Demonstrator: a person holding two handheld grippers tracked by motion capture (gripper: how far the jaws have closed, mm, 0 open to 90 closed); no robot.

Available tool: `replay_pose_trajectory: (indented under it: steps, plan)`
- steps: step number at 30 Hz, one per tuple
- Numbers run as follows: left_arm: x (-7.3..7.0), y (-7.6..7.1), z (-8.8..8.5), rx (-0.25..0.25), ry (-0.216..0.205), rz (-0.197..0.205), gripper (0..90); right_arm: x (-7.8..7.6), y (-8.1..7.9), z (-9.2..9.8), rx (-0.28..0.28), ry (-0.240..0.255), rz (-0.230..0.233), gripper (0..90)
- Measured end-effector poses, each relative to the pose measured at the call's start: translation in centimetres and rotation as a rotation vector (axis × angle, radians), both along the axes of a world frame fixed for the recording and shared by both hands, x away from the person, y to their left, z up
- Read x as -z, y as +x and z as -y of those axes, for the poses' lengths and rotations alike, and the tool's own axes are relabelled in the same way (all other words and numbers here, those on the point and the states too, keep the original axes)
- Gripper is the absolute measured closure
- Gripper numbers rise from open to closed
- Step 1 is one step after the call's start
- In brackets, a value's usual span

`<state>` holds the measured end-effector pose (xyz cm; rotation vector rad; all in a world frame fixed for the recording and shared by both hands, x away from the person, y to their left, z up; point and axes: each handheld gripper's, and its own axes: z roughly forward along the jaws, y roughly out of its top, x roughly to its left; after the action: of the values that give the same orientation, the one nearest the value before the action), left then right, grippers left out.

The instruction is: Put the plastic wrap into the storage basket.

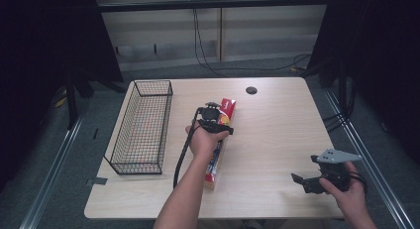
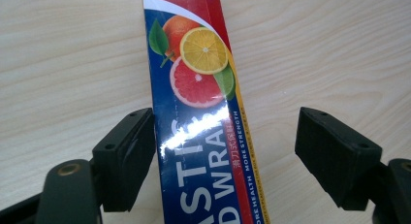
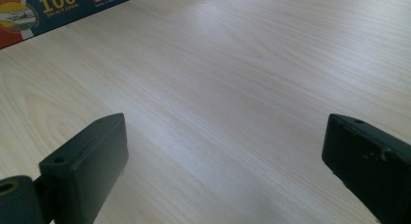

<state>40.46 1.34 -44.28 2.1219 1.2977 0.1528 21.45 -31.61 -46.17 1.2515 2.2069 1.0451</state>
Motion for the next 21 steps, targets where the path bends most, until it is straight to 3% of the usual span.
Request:
replay_pose_trajectory:
  steps: [12,21]
  plan:
    - [1.5,0.4,0.7,-0.011,0.057,-0.035,24.5,0.0,-0.1,0.1,0.001,0.002,-0.001,2.6]
    - [1.8,0.9,0.8,-0.038,0.103,-0.075,36.4,-0.1,-0.1,0.2,0.000,-0.002,0.002,2.6]
